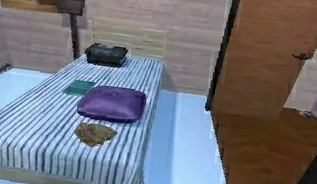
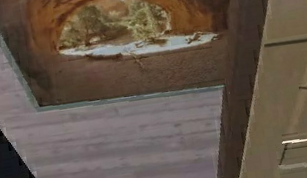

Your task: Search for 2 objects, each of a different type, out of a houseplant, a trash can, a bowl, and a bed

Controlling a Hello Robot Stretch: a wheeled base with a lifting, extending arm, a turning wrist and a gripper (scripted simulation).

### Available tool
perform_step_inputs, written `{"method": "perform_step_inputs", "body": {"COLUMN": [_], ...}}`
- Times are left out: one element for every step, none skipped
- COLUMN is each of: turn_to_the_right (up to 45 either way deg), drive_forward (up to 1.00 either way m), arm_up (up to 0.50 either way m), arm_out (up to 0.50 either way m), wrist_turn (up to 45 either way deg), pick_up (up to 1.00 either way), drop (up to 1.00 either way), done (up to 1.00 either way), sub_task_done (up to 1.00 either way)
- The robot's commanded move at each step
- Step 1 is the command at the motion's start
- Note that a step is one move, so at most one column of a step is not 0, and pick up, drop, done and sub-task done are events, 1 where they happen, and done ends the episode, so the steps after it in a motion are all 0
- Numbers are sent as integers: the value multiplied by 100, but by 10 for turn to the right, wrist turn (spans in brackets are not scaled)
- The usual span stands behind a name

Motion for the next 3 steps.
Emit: {"method": "perform_step_inputs", "body": {"turn_to_the_right": [-450, -180, 0], "drive_forward": [0, 0, 25], "arm_up": [0, 0, 0], "arm_out": [0, 0, 0], "wrist_turn": [0, 0, 0], "pick_up": [0, 0, 0], "drop": [0, 0, 0], "done": [0, 0, 0], "sub_task_done": [0, 0, 0]}}
